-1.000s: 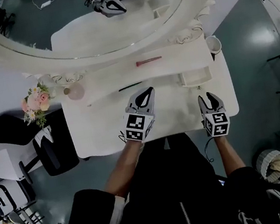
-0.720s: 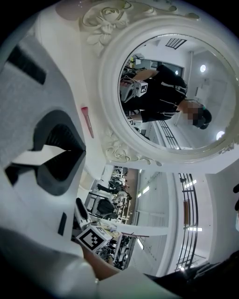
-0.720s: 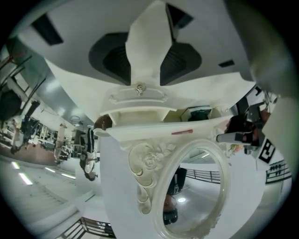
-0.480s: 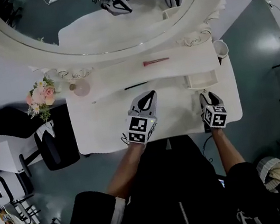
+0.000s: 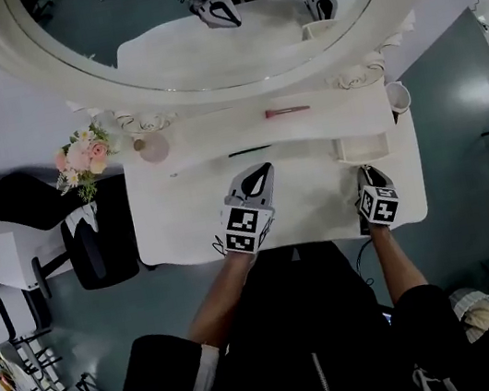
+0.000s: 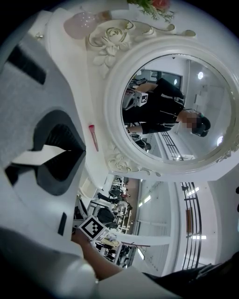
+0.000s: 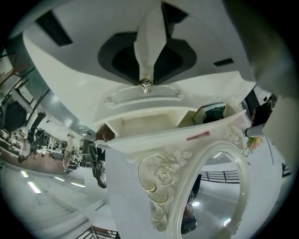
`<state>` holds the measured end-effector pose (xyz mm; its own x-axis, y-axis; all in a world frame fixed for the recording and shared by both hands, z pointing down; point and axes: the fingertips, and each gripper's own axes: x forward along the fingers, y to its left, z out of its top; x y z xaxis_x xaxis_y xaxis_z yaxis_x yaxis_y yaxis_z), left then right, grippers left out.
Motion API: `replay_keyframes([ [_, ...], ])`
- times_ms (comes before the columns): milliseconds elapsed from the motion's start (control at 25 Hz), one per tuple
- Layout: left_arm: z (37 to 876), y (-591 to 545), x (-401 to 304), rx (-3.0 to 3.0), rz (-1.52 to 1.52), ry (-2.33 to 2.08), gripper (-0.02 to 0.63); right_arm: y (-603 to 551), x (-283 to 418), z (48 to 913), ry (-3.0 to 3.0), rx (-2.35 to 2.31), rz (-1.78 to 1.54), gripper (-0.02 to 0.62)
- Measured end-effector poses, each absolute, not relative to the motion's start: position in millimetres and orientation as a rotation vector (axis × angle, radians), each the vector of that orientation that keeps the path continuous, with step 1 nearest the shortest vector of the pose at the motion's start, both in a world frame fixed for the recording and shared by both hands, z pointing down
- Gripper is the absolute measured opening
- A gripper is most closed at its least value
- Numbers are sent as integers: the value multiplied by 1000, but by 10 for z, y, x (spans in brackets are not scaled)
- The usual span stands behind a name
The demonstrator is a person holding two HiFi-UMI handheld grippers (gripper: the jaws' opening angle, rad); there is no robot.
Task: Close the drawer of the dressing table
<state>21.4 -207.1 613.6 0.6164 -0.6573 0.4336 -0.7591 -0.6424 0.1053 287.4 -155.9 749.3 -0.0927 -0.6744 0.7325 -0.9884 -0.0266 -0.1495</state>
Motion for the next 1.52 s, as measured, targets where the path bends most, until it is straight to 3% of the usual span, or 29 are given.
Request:
replay_keyframes([
  [1520, 6072, -2393, -169, 2463, 489, -1328, 8, -2331, 2869, 7463, -1861, 1692, 902, 95],
])
